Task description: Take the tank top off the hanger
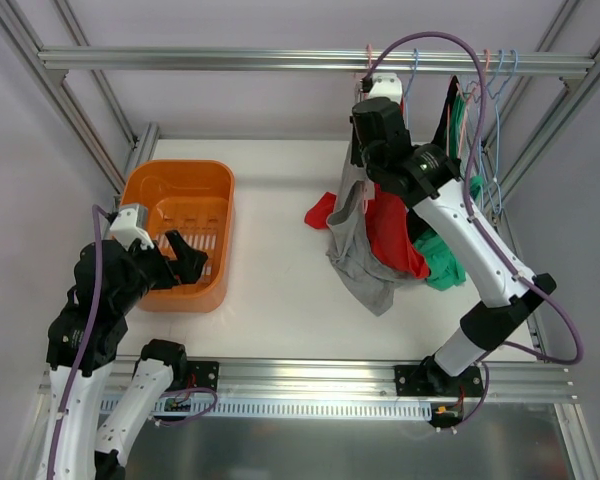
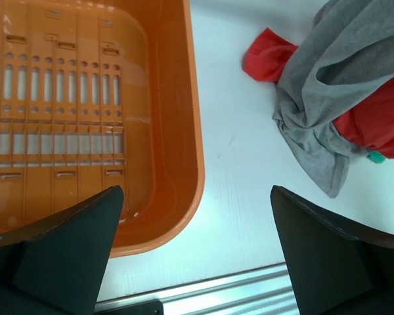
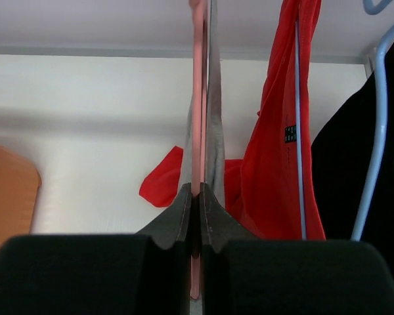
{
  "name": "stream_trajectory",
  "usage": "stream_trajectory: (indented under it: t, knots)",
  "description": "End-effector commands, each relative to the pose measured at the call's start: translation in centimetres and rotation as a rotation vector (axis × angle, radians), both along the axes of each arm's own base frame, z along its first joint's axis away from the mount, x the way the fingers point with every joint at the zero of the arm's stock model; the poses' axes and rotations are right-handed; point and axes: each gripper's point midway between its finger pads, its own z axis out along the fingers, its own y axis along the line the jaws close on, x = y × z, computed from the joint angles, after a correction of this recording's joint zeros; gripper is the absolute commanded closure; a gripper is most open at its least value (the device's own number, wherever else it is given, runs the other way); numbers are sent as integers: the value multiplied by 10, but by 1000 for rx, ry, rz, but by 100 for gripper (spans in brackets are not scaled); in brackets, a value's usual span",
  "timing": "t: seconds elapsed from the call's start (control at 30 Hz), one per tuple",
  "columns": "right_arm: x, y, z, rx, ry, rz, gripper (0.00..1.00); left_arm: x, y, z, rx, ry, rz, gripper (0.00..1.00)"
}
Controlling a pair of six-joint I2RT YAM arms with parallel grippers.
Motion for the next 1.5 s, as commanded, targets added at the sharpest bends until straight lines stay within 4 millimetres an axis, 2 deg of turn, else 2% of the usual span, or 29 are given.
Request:
stream_trajectory:
  t: [0.0,0.1,0.23,0.27,0.33,0.37,0.4,0.43,0.47,0.5,0.53,0.57,0.6,0.67,0.7,0.73,0.87,1.0,1.03,1.13,1.17,1.3,1.33,1.47]
  knots:
    - [-21,-13,60,150,-147,21,100,3,-19,27,-26,-65,-111,1]
    - [-38,-22,74,198,-190,62,100,6,-28,38,-50,-86,-156,1]
    - [-65,-39,78,225,-204,92,100,7,-52,63,-120,-108,-279,1]
    - [-69,-36,62,215,-170,114,100,7,-57,69,-141,-113,-307,1]
    - [-88,-38,62,247,-169,175,100,8,-73,91,-190,-157,-402,1]
    - [-92,-39,47,232,-141,184,100,8,-79,99,-223,-168,-428,1]
    - [-96,-39,43,236,-134,198,100,14,-85,111,-244,-206,-456,1]
    - [-103,-31,42,255,-130,260,100,17,-90,117,-266,-218,-480,1]
    - [-113,-33,44,269,-138,293,100,14,-98,123,-315,-212,-526,1]
    - [-119,-29,36,269,-119,326,100,20,-104,124,-342,-200,-546,1]
    - [-126,-22,38,296,-128,385,100,23,-112,135,-359,-247,-588,1]
    - [-134,-27,44,318,-163,394,100,26,-118,138,-382,-248,-603,1]
    - [-132,-30,32,294,-162,384,100,35,-125,133,-390,-233,-611,1]
    - [-122,-42,38,267,-236,325,100,40,-139,136,-397,-247,-637,1]
    - [-117,-46,38,225,-253,310,100,53,-144,129,-391,-230,-617,1]
    - [-111,-50,40,208,-265,295,100,57,-148,126,-387,-222,-614,1]
    - [-90,-46,45,147,-271,321,100,69,-159,111,-378,-181,-607,1]
    - [-62,-49,46,131,-254,297,100,66,-156,112,-360,-215,-587,1]
    - [-49,-50,38,137,-228,279,100,64,-155,114,-358,-226,-587,1]
    - [-30,-51,32,121,-210,244,100,56,-148,119,-346,-263,-579,1]
    - [-18,-46,19,103,-179,237,100,56,-145,120,-339,-277,-567,1]
    - [10,-32,-3,124,-108,234,100,48,-137,120,-319,-316,-546,1]
    - [16,-33,-8,131,-85,224,100,48,-135,119,-316,-317,-540,1]
    - [39,-26,-10,152,-46,228,100,51,-134,113,-300,-306,-531,1]
